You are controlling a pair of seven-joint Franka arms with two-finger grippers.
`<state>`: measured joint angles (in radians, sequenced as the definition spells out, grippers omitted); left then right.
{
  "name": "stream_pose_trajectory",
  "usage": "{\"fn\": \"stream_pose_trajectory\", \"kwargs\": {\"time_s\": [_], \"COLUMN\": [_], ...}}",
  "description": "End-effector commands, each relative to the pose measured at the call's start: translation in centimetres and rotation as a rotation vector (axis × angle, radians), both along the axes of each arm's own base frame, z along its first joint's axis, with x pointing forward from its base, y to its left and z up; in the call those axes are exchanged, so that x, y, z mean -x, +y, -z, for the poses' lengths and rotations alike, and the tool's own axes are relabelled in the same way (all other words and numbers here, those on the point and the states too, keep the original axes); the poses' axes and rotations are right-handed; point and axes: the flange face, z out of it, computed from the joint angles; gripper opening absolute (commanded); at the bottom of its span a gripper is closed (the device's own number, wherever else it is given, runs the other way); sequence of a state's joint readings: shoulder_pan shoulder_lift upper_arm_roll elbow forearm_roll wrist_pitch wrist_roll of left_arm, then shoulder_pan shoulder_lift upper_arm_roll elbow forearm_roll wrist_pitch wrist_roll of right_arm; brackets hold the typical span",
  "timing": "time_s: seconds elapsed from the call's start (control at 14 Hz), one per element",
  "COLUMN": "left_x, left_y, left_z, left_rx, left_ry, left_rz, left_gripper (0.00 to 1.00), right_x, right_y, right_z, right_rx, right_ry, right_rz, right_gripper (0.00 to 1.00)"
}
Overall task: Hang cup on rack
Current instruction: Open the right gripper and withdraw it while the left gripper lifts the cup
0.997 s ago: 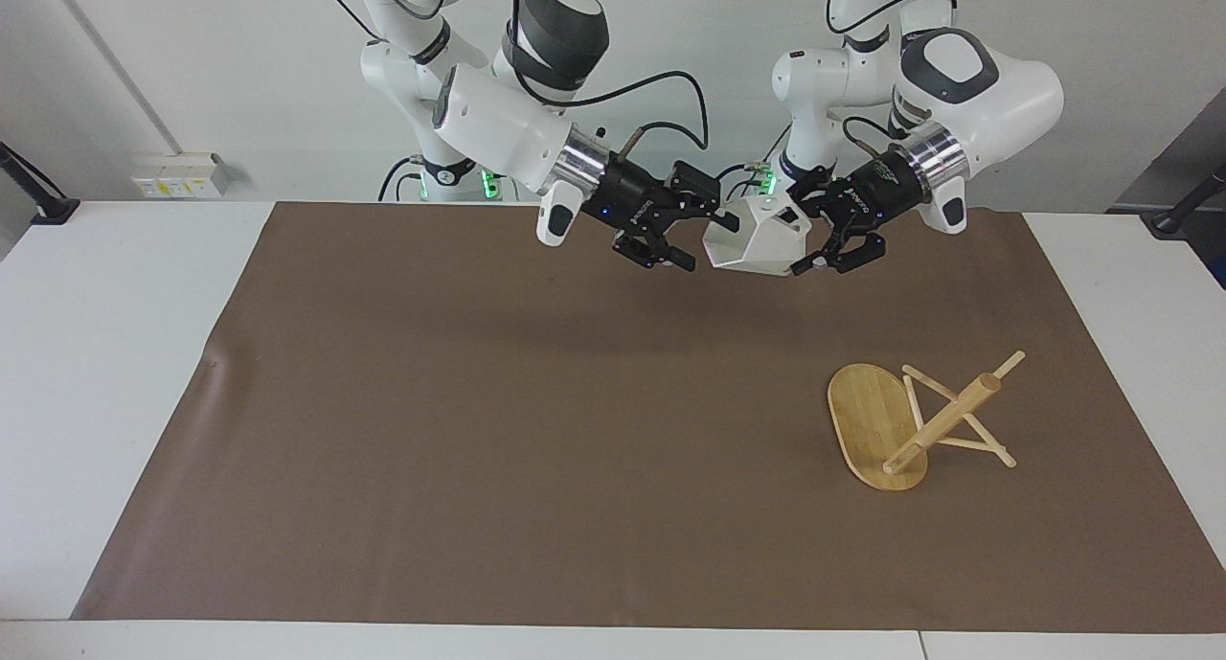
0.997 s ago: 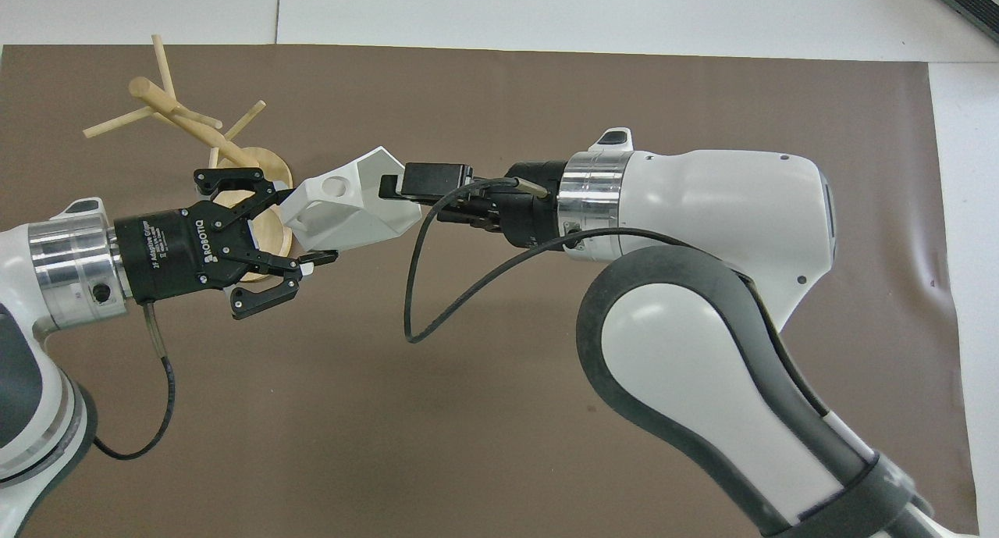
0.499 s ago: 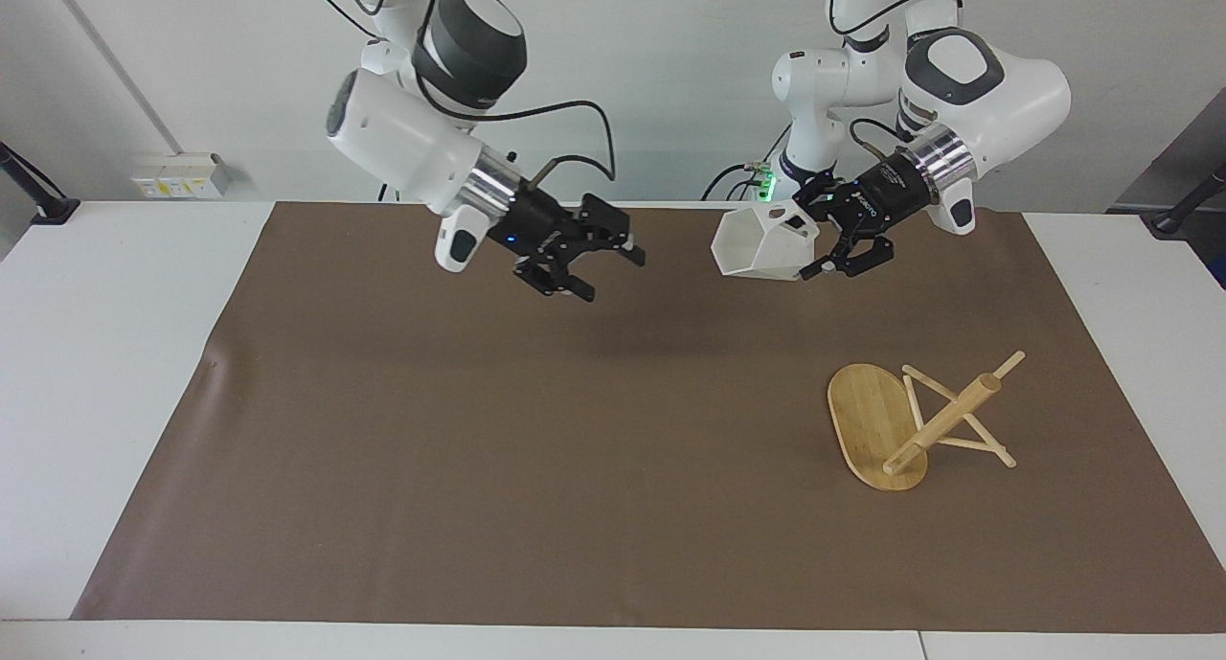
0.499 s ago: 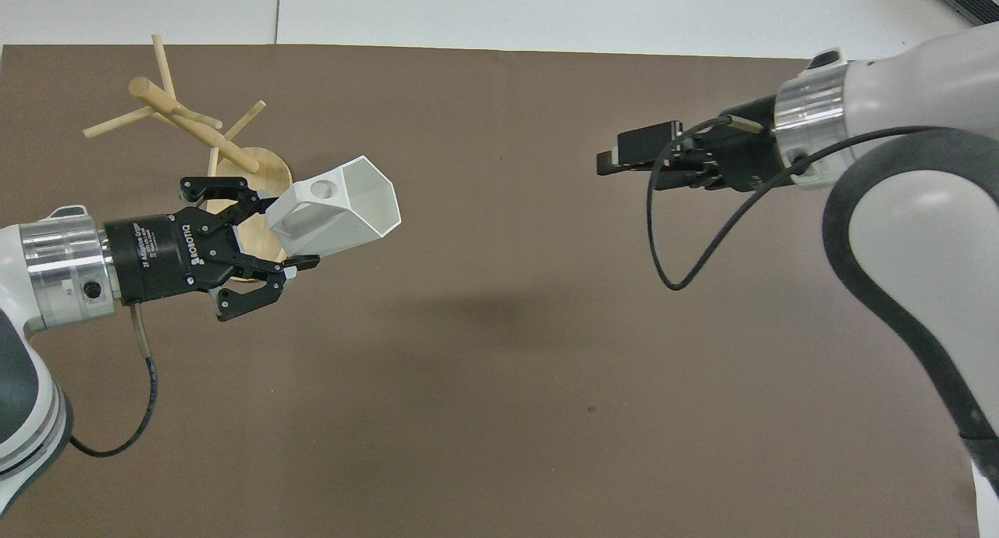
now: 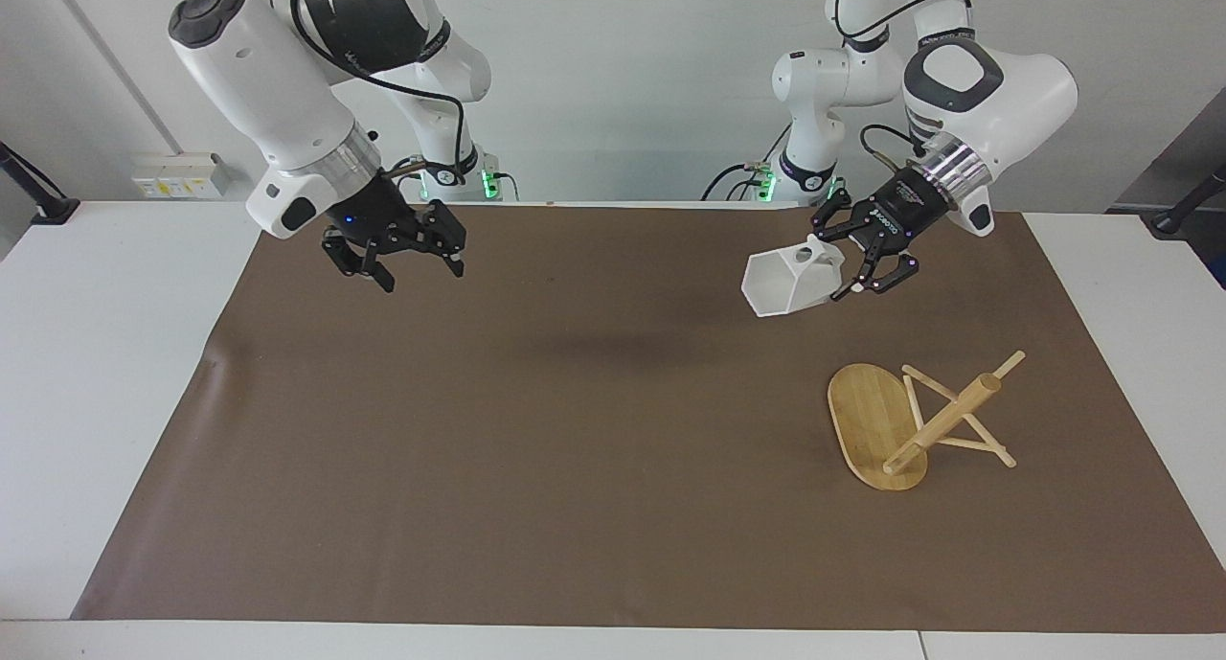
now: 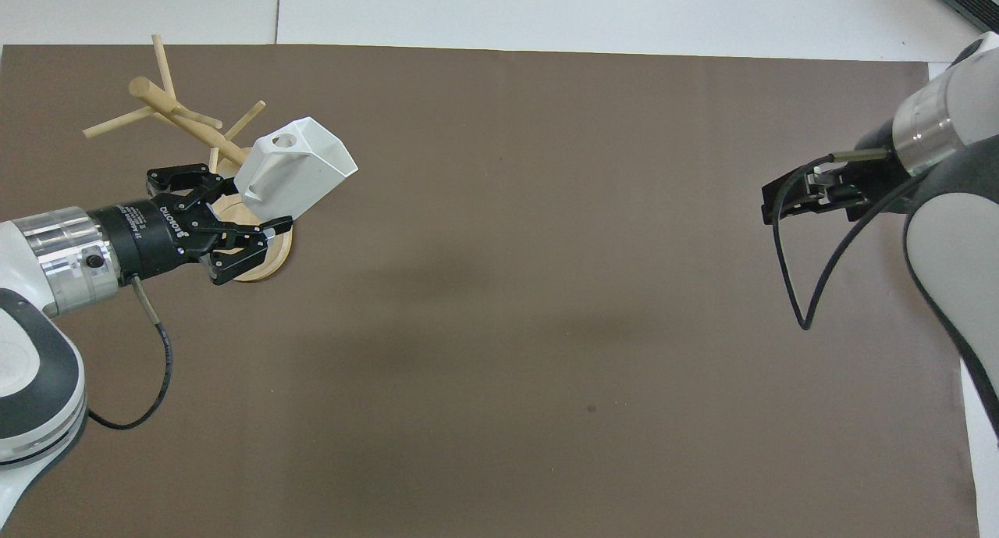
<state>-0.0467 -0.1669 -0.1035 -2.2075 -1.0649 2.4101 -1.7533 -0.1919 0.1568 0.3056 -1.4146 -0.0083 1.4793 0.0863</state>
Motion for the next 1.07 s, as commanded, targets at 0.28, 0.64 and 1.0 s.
{"fn": "stream_pose_trajectory", "kwargs": {"time_s": [0.28, 0.64, 1.0], "left_x": [-2.5, -2.9, -3.1], "left_y": [0.2, 0.4, 1.4], "left_z": [4.2, 4.0, 3.9], "left_rx": [-0.027, -0.017, -0.001], "left_ry": [0.06, 0.064, 0.077], "left_rz": [-0.193, -0.216, -0.257], "left_gripper": [0.0, 0.0, 0.0], "right_x": [0.2, 1.5, 1.7], "right_y": [-8.5, -11.3, -11.2], "right_z": [-0.9, 2.7, 1.9], "right_rx": [0.059, 0.075, 0.054], "right_ry": [0.032, 0.024, 0.015], "right_rz": [0.17, 0.213, 0.219], "right_gripper": [1.0, 1.0, 1.0]}}
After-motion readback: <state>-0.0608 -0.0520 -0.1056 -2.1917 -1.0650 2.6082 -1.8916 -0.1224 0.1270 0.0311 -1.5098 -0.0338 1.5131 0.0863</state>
